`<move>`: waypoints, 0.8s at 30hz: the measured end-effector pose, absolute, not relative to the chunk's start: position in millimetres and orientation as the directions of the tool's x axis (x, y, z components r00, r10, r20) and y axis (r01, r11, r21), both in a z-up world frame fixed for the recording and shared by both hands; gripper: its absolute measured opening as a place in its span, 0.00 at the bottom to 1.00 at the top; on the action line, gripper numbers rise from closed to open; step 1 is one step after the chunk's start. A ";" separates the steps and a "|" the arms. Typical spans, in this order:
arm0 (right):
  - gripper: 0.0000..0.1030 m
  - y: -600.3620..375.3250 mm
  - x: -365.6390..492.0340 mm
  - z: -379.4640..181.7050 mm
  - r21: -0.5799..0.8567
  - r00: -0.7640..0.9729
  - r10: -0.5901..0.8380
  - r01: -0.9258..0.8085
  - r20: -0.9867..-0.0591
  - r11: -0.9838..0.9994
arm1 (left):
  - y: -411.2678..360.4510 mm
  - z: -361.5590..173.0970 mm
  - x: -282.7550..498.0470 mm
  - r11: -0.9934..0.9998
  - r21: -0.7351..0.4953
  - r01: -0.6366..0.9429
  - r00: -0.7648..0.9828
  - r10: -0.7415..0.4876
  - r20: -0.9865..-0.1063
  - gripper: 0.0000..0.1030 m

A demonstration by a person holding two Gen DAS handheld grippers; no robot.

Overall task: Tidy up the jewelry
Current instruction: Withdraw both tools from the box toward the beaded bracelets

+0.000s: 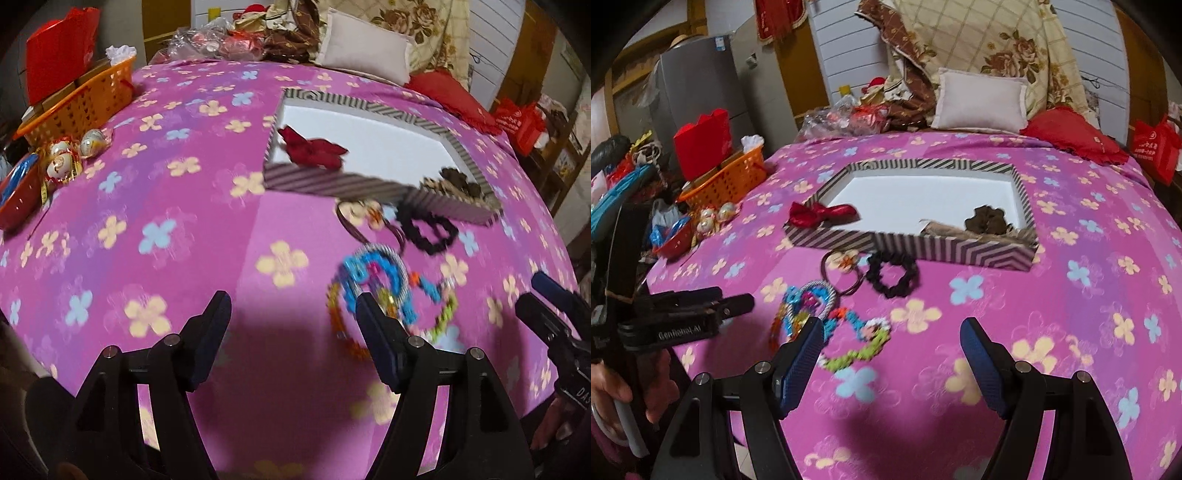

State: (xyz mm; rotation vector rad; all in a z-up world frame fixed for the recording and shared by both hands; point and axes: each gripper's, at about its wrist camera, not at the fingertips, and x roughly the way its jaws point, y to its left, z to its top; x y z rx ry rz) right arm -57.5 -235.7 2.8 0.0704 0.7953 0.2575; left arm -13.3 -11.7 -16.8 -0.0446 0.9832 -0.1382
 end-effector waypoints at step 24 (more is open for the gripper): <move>0.72 -232.9 -60.2 -3.2 0.139 0.653 0.236 -0.198 -0.720 0.970 | -32.2 -31.9 -31.4 0.982 -0.083 0.171 0.514 -0.161 -0.842 0.68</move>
